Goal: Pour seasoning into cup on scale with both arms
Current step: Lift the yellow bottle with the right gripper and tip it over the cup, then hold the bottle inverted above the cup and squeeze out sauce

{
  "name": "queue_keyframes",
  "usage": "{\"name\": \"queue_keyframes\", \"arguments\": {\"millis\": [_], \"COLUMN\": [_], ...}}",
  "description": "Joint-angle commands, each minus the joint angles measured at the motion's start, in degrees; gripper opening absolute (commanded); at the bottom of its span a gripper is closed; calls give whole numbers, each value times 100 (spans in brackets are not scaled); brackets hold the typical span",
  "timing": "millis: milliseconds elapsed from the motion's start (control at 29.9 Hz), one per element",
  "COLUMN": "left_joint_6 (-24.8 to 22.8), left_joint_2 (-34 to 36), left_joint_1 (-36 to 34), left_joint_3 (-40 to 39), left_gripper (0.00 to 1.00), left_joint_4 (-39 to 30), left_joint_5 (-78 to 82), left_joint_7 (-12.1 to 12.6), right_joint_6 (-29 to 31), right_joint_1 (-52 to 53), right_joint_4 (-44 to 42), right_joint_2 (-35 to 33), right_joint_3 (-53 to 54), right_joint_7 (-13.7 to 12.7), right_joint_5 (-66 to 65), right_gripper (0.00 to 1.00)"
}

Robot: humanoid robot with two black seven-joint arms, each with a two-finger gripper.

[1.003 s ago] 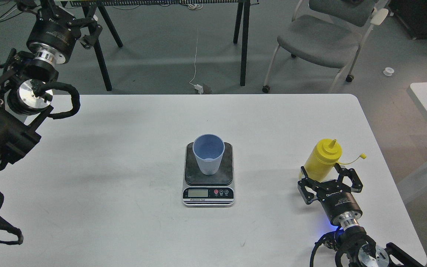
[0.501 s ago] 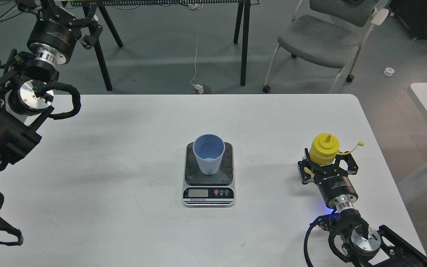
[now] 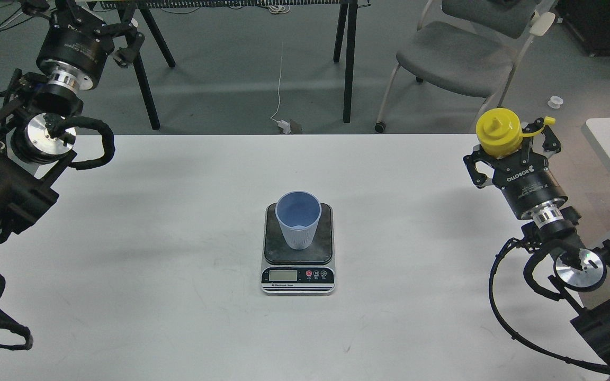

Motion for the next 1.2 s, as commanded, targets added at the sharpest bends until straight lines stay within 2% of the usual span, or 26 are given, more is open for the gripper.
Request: {"name": "queue_keyframes", "arguments": {"millis": [0,167,368,468,735,835,936,1170], "left_joint_6": [-37,-63,-529,-608,-675,-675,-675,-675], "left_joint_2": [5,-21,-21,-30,-48,-39,-47,-56], "left_joint_1": [105,553,914,1072,1222,1214,1205,1196], "left_joint_3": [-88,-686,-643,-651,-713,-722,-730,-748], "left_gripper": [100,100,100,100,100,100,100,100], "left_joint_4": [7,34,148,148,148,148,139,87], "left_joint_5": [-47,-38,32,32,6,-3,-3,-11], "left_joint_7": [19,46,72,55,19,19,19,19], "right_joint_6": [0,-48,-540,-830,-1867,-2218,-2710,-3458], "right_joint_1": [578,1255,1871,2239,3347,3523,3585,3568], "right_joint_4": [-6,-15,-6,-6,-6,-68,-331,-893], "right_joint_2": [1,36,221,317,449,695,1090,1785], "right_joint_3": [-63,-159,-958,-1432,-3365,-3902,-4193,-4491], "right_joint_7": [5,5,13,110,277,295,295,295], "right_joint_5": [-1026,-2581,-4437,-5070,-5810,-6248,-6741,-7057], "right_gripper": [36,36,36,36,35,36,35,34]}}
